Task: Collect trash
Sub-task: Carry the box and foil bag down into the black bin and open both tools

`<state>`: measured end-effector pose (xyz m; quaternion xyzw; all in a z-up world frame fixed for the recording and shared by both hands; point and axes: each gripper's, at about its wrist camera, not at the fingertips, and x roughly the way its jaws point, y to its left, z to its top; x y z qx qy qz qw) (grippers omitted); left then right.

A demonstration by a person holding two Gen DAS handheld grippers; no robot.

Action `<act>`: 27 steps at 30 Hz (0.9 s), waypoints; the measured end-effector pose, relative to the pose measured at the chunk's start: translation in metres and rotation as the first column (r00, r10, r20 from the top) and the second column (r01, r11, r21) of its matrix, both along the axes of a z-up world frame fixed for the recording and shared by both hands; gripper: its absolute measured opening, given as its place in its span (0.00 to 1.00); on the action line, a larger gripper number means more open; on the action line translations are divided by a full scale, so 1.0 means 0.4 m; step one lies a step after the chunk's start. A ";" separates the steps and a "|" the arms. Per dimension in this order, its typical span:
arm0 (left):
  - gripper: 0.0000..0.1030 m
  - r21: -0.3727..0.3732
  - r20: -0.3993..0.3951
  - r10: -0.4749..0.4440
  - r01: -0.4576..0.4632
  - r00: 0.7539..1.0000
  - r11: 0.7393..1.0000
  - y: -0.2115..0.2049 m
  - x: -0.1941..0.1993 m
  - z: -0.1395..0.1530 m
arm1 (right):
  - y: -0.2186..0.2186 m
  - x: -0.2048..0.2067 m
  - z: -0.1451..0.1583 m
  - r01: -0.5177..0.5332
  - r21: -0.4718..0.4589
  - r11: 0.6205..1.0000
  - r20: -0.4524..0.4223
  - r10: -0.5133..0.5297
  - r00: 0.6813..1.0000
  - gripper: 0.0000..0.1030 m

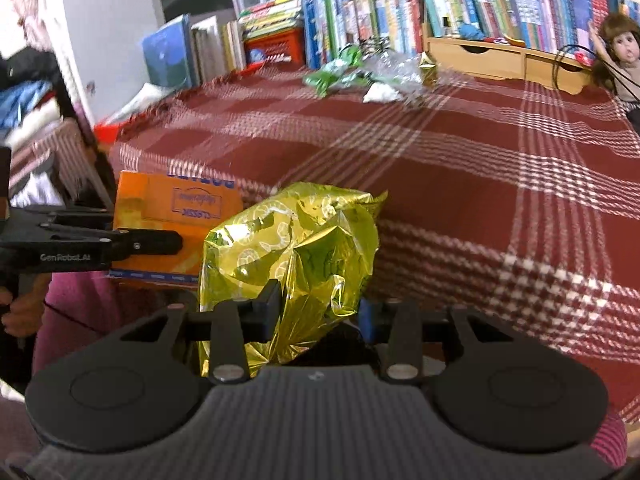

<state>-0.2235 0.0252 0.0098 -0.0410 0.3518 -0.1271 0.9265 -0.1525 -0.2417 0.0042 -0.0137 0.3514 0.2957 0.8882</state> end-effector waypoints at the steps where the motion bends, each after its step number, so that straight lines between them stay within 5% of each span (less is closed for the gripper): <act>1: 0.23 0.003 -0.018 0.005 -0.005 1.000 1.000 -0.004 0.003 -0.012 | 0.007 -0.006 -0.007 -0.006 -0.016 1.000 0.004 0.006 1.000 0.42; 15: 0.23 0.072 -0.269 0.076 -0.059 0.960 0.996 -0.031 0.075 -0.187 | 0.079 -0.016 -0.155 -0.052 -0.121 0.991 -0.114 0.038 0.993 0.38; 27: 0.25 0.142 -0.355 0.117 -0.070 0.927 0.987 -0.057 0.135 -0.303 | 0.114 0.025 -0.282 -0.050 -0.161 0.986 -0.228 0.012 0.974 0.38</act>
